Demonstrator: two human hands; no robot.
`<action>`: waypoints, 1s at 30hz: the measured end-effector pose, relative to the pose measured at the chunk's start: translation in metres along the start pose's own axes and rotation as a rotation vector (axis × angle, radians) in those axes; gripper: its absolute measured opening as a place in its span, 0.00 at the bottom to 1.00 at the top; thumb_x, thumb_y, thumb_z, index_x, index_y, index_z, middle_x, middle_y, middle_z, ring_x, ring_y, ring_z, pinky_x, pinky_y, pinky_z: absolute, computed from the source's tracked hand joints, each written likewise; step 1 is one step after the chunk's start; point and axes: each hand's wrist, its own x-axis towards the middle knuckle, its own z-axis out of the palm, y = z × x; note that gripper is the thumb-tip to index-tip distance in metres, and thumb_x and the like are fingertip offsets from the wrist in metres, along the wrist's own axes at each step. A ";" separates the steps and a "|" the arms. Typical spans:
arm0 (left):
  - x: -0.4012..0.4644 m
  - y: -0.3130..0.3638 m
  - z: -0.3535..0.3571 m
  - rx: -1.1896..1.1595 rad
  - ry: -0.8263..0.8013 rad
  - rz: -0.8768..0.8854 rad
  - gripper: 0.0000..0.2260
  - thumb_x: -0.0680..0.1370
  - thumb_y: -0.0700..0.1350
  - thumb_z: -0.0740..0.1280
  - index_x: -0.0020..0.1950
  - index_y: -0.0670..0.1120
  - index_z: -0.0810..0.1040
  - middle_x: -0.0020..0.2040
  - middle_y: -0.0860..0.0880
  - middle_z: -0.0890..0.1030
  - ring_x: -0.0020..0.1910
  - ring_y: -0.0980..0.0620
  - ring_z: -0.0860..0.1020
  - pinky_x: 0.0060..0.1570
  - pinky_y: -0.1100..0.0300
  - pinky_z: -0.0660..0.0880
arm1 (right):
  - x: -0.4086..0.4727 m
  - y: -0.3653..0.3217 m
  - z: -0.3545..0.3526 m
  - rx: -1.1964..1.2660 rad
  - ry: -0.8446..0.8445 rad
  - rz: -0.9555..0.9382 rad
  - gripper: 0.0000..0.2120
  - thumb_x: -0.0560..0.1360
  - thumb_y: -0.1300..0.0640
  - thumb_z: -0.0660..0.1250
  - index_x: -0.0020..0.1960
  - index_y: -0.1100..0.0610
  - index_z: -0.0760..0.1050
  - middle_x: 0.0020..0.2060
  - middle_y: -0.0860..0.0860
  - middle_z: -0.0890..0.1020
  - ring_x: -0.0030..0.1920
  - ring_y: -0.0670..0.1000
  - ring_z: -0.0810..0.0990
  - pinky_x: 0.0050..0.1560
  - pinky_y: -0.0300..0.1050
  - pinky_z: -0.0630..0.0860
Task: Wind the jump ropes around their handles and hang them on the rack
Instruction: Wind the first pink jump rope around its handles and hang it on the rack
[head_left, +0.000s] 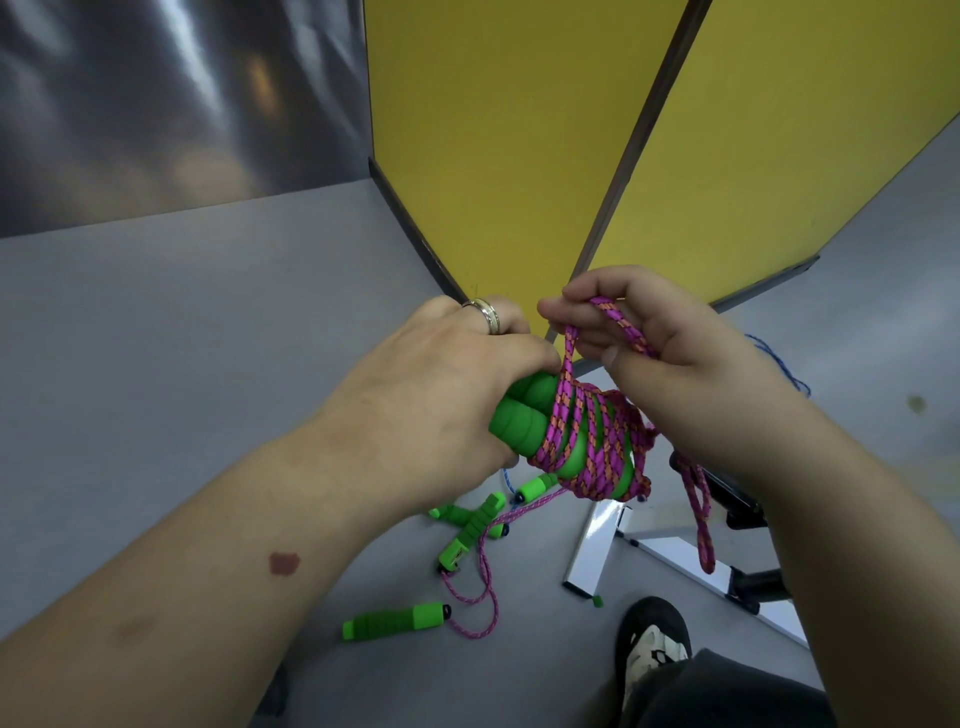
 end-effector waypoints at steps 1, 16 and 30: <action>-0.001 0.000 -0.001 -0.036 0.005 0.006 0.33 0.66 0.53 0.82 0.68 0.65 0.75 0.61 0.64 0.71 0.59 0.54 0.67 0.57 0.54 0.73 | 0.000 0.002 -0.001 0.051 -0.026 0.036 0.25 0.78 0.78 0.54 0.63 0.53 0.73 0.60 0.45 0.84 0.65 0.44 0.79 0.69 0.52 0.73; -0.004 -0.008 -0.018 -0.597 0.020 -0.052 0.27 0.62 0.50 0.86 0.58 0.64 0.81 0.57 0.62 0.75 0.59 0.64 0.76 0.54 0.69 0.74 | 0.000 0.024 -0.018 0.841 -0.134 0.362 0.31 0.57 0.62 0.82 0.60 0.60 0.82 0.58 0.62 0.83 0.56 0.58 0.85 0.47 0.49 0.83; 0.001 0.002 -0.002 -0.914 0.180 -0.291 0.25 0.64 0.51 0.85 0.56 0.59 0.79 0.54 0.57 0.80 0.48 0.65 0.79 0.46 0.73 0.74 | 0.011 0.020 0.019 1.061 0.180 0.589 0.15 0.80 0.67 0.55 0.40 0.53 0.70 0.26 0.45 0.68 0.21 0.41 0.62 0.20 0.28 0.57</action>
